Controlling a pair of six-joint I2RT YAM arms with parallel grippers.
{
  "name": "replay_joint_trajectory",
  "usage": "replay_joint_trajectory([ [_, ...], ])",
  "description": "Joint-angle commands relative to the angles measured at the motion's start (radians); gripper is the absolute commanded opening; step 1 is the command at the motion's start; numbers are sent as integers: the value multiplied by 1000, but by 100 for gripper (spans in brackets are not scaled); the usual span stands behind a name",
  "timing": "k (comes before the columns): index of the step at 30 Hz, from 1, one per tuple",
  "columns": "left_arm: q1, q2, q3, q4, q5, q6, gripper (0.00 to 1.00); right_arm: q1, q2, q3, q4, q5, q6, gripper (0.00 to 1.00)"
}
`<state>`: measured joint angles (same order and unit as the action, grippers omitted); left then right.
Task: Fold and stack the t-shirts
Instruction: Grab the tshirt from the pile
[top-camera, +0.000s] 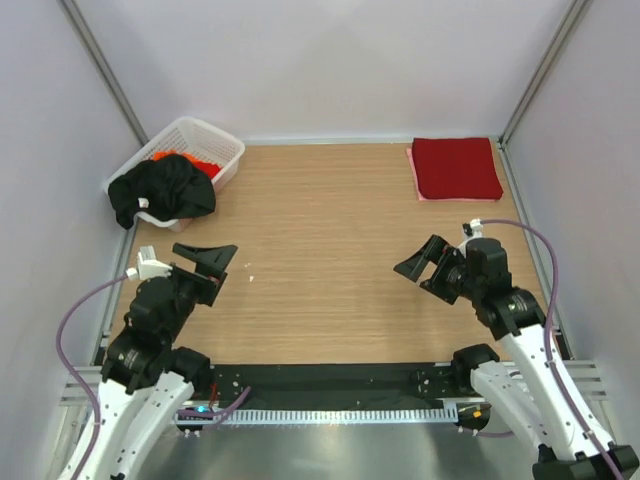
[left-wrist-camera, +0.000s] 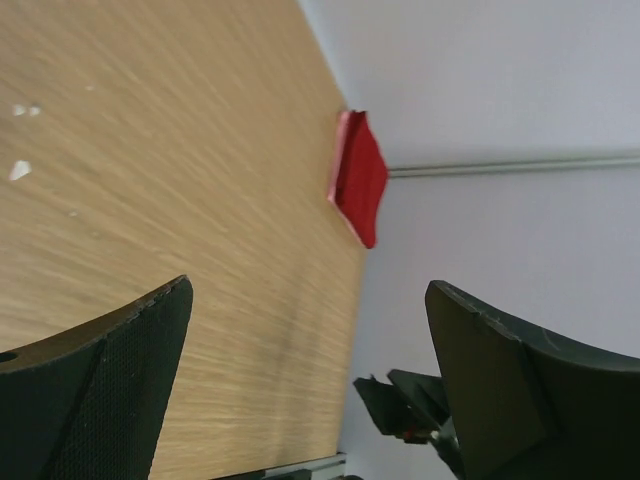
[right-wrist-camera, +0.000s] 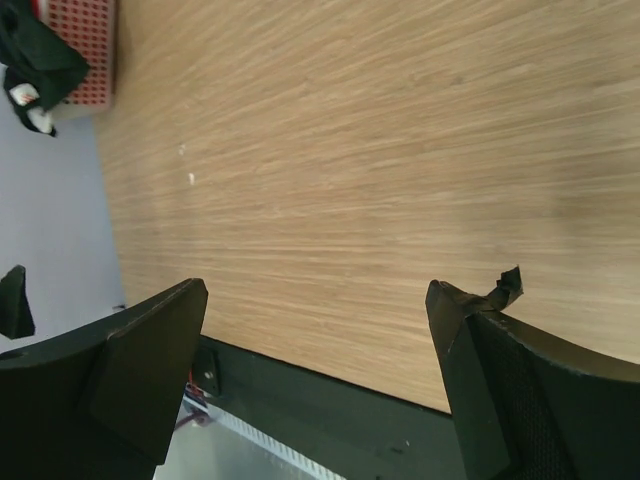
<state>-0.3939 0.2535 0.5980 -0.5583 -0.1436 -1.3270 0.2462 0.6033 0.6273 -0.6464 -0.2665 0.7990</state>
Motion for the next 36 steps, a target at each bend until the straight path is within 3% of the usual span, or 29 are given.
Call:
replay_joint_trajectory([
  [1, 6, 111, 104, -124, -84, -12, 100, -2, 99, 127, -142, 59, -129, 100],
  [4, 4, 193, 141, 55, 22, 158, 100, 10, 174, 187, -164, 44, -182, 100],
  [7, 4, 254, 138, 194, 12, 167, 100, 10, 164, 207, -137, -36, -189, 100],
  [9, 6, 298, 157, 254, -17, 187, 100, 11, 171, 225, -207, -10, -126, 100],
  [10, 10, 367, 222, 255, -28, 272, 100, 13, 177, 247, -237, 1, -83, 100],
  [12, 26, 455, 331, 162, -69, 372, 100, 13, 197, 246, -198, -118, -145, 100],
  [14, 74, 617, 509, 63, -112, 487, 100, 11, 216, 255, -193, -142, -164, 100],
  [20, 328, 944, 791, -75, -117, 566, 94, 10, 395, 426, -349, -36, -276, 100],
  [24, 460, 1125, 888, -140, -226, 604, 93, 11, 483, 506, -357, 0, -299, 100],
  [28, 495, 1268, 953, -89, -284, 663, 91, 10, 523, 532, -352, 36, -316, 100],
  [36, 613, 1558, 1095, -120, -186, 585, 81, 5, 572, 557, -378, 102, -342, 100],
])
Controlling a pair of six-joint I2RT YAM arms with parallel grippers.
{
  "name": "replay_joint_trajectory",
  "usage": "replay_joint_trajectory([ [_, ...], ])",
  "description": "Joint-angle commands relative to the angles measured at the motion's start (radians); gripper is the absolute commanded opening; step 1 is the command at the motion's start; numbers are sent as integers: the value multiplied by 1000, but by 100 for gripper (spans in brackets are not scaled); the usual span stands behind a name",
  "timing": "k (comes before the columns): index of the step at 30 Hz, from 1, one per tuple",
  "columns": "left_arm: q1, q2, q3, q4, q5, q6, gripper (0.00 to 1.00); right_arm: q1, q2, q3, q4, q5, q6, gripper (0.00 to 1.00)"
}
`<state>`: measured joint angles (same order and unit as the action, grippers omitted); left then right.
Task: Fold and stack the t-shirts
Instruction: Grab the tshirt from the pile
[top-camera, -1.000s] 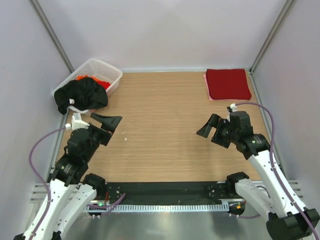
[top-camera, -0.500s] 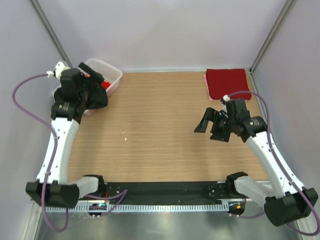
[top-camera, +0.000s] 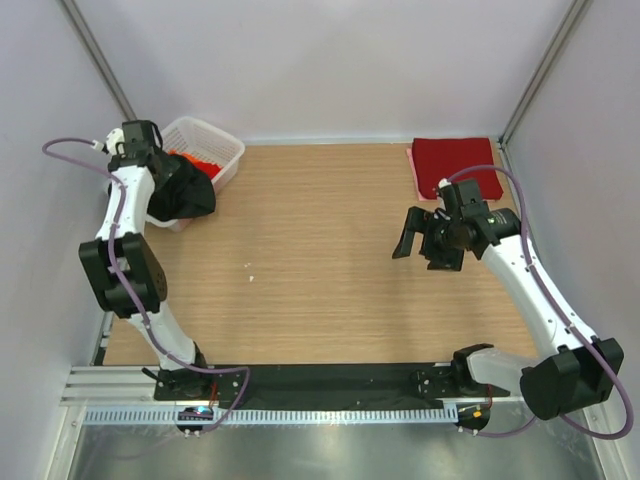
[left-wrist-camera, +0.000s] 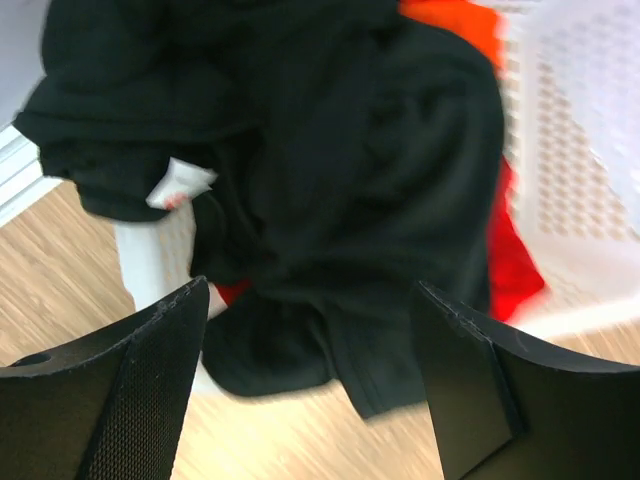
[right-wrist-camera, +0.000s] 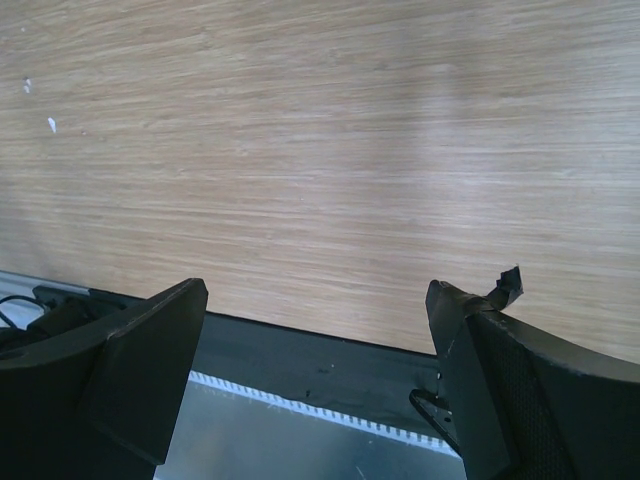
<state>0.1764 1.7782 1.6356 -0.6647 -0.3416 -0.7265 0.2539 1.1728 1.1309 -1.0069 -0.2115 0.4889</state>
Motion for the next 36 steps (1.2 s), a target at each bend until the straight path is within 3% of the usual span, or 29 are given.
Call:
replay_joint_trajectory([
  [1, 44, 71, 66, -13, 12, -14, 81, -8, 4, 56, -18, 52, -35, 100],
  [5, 57, 176, 156, -15, 56, -1, 77, -39, 30, 72, -24, 55, -50, 100],
  [10, 57, 254, 210, -1, 107, -7, 63, -74, 60, 93, -30, 63, -59, 100],
  [11, 57, 272, 217, 4, 116, -10, 56, -80, 74, 98, -29, 64, -58, 100],
  [12, 57, 276, 225, 10, 124, -14, 36, -85, 80, 102, -30, 66, -59, 100],
  [15, 57, 276, 247, 11, 118, -25, 2, -97, 111, 118, -22, 66, -55, 100],
  [23, 38, 107, 286, 30, 114, -53, 0, -100, 143, 122, -59, 41, -69, 100],
  [28, -34, -86, 242, 114, 321, -114, 0, -67, 99, 98, -88, 98, -43, 100],
  [32, -213, -262, 176, 139, 371, -90, 0, -30, 70, 30, -26, 34, -12, 100],
  [36, -453, -456, -7, 140, 320, -117, 0, -15, 68, 27, -19, -26, -9, 100],
])
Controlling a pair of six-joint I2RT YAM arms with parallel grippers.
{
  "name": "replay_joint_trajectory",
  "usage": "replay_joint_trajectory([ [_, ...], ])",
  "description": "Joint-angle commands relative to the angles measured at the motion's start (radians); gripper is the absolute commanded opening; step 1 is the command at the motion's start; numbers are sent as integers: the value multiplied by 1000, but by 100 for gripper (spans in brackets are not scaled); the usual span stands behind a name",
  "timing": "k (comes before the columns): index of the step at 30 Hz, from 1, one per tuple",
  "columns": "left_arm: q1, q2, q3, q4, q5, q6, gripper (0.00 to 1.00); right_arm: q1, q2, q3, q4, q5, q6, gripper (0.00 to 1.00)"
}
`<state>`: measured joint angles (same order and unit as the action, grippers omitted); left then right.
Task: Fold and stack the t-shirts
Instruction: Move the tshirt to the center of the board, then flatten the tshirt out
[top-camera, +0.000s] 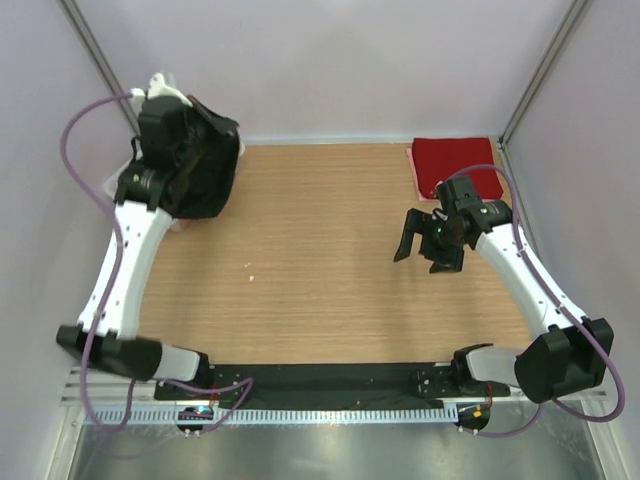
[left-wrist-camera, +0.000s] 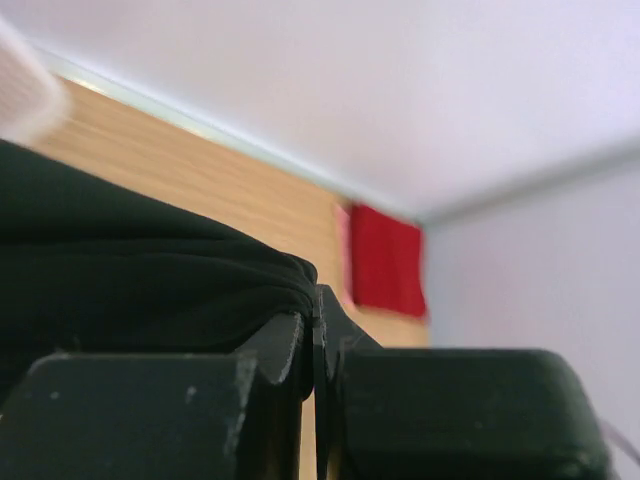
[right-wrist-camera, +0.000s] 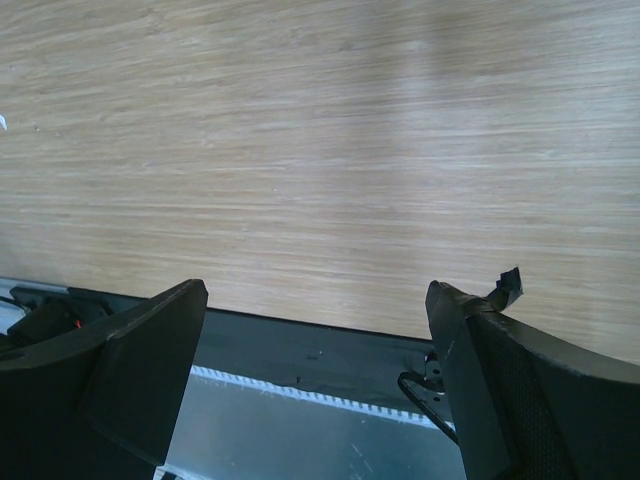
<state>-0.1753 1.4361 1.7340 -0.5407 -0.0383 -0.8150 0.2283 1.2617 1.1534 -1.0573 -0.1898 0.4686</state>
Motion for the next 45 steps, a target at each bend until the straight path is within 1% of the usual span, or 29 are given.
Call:
replay_joint_trajectory([
  [1, -137, -158, -146, 22, 5, -42, 0, 14, -24, 12, 20, -33, 10, 100],
  [5, -326, -359, -361, 16, -63, -107, 0, 43, -44, 26, -1, -8, 2, 100],
  [6, -360, -384, -402, 16, -75, -136, 0, 46, -48, 16, -3, -7, 4, 100],
  [7, -422, -402, -492, 15, -80, -150, 0, 49, -54, 8, -3, -4, 4, 100],
  [8, -443, -419, -529, 16, -55, -168, 12, 51, -61, 2, -6, -5, 5, 100],
  [10, -499, -433, -608, 33, -40, -202, 16, 52, -74, -4, -21, -11, 7, 100],
  [11, -566, -425, -617, 41, -38, -200, 30, 52, -82, -6, -21, -14, 7, 100],
  [12, -587, -396, -617, 39, -16, -193, 37, 54, -87, -14, -20, -22, 7, 100],
  [14, -625, -373, -587, 10, -9, -167, 68, 55, -99, -29, -9, -42, 1, 100],
  [15, -625, -359, -576, -26, -18, -161, 80, 57, -94, -37, -1, -98, -7, 100],
  [17, -624, -349, -516, -85, -49, -121, 91, 74, -85, -44, 16, -152, -18, 100],
  [19, -624, -348, -476, -166, -96, -90, 93, 100, -85, -55, 64, -216, -9, 100],
  [20, -624, -352, -446, -204, -126, -78, 90, 127, -85, -69, 85, -232, 10, 100],
  [22, -622, -379, -441, -308, -219, -81, 83, 163, -84, -78, 140, -240, 39, 99],
  [23, -616, -394, -450, -333, -242, -85, 75, 178, -76, -86, 152, -240, 59, 96],
  [25, -587, -434, -507, -358, -246, -93, 71, 233, -62, -89, 172, -231, 73, 94],
  [26, -580, -483, -534, -346, -217, -90, 71, 253, -48, -90, 177, -224, 80, 93],
  [28, -573, -531, -620, -225, -123, -35, 70, 308, -41, -107, 204, -208, 103, 94],
  [29, -573, -574, -642, -200, -41, -38, 69, 324, -35, -124, 220, -198, 114, 94],
  [30, -573, -592, -662, -197, -35, -53, 69, 336, -22, -133, 236, -198, 128, 94],
  [31, -573, -611, -698, -218, -57, -108, 69, 365, -12, -139, 275, -198, 152, 94],
  [34, -572, -661, -743, -353, -221, -214, 83, 419, 56, -132, 328, -182, 169, 93],
  [36, -561, -675, -760, -366, -283, -225, 83, 434, 129, -83, 329, -121, 162, 93],
  [38, -537, -666, -784, -348, -296, -207, 80, 433, 178, -19, 304, -59, 147, 93],
  [39, -517, -636, -786, -344, -287, -202, 77, 431, 197, -2, 292, 46, 145, 93],
  [40, -494, -613, -786, -346, -263, -197, 68, 430, 230, 14, 287, 79, 140, 93],
  [41, -415, -588, -781, -341, -223, -173, 63, 425, 246, 34, 295, 95, 130, 93],
  [42, -371, -563, -781, -305, -90, -152, 61, 424, 264, 43, 307, 93, 124, 93],
  [45, -224, -433, -778, -259, 59, -86, 64, 401, 358, 91, 330, 75, 117, 91],
])
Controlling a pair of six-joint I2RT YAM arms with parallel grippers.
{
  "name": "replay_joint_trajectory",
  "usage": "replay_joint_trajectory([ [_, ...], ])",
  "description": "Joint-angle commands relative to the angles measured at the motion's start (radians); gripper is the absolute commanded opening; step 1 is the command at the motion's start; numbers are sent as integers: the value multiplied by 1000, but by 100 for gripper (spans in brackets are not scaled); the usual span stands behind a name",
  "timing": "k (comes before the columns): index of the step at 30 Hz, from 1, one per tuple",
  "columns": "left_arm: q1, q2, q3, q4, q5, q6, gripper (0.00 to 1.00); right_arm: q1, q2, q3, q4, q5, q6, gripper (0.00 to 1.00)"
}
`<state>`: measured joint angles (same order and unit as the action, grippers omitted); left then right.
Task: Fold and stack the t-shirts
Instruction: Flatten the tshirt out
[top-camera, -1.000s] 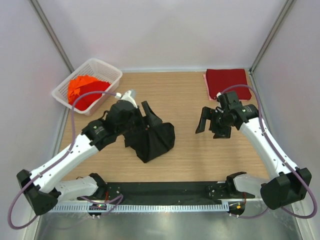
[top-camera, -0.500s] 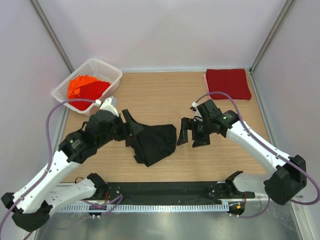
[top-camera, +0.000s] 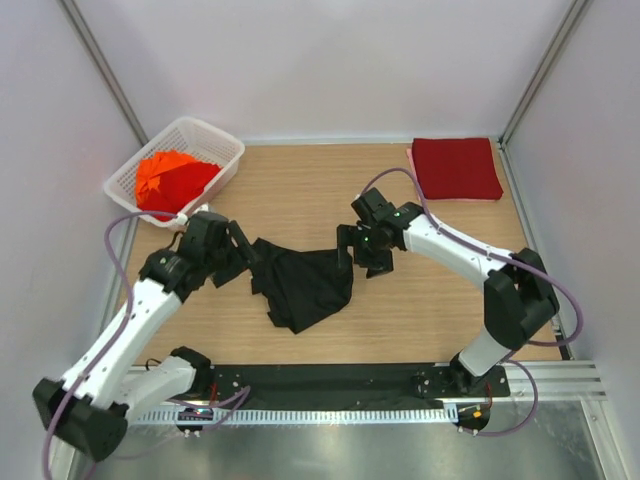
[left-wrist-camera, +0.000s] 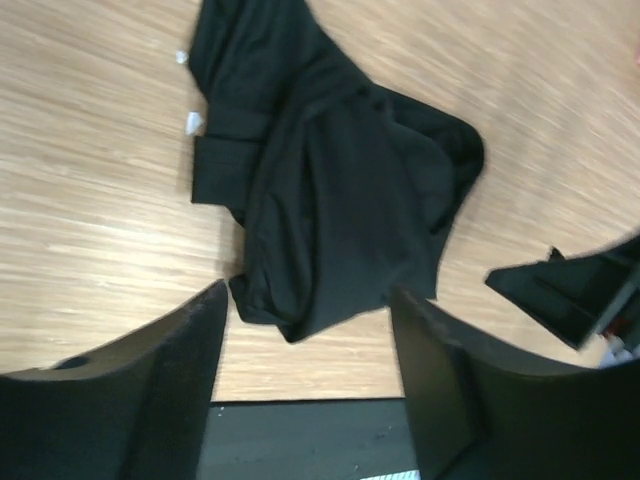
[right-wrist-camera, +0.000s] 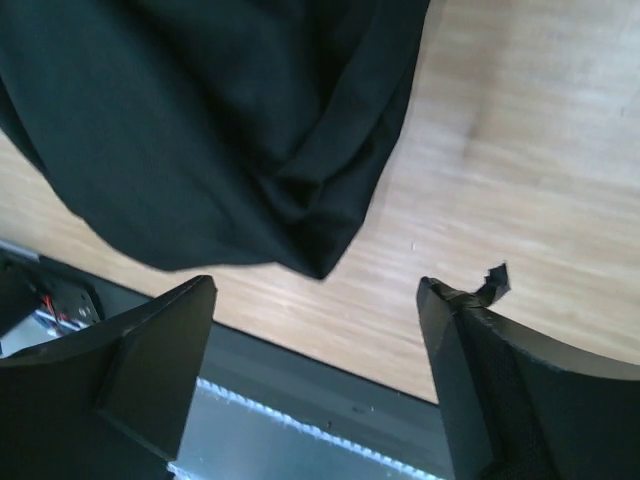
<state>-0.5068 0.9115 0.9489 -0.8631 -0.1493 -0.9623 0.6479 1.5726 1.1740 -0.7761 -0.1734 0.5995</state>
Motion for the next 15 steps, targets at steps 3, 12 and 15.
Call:
replay_joint_trajectory([
  [3, 207, 219, 21, 113, 260, 100, 73, -56, 136, 113, 55, 15, -10, 79],
  [12, 263, 547, 79, 196, 319, 166, 68, -106, 332, 243, 48, -75, -70, 59],
  [15, 266, 599, 74, 203, 330, 171, 65, -108, 392, 288, 28, -95, -89, 54],
])
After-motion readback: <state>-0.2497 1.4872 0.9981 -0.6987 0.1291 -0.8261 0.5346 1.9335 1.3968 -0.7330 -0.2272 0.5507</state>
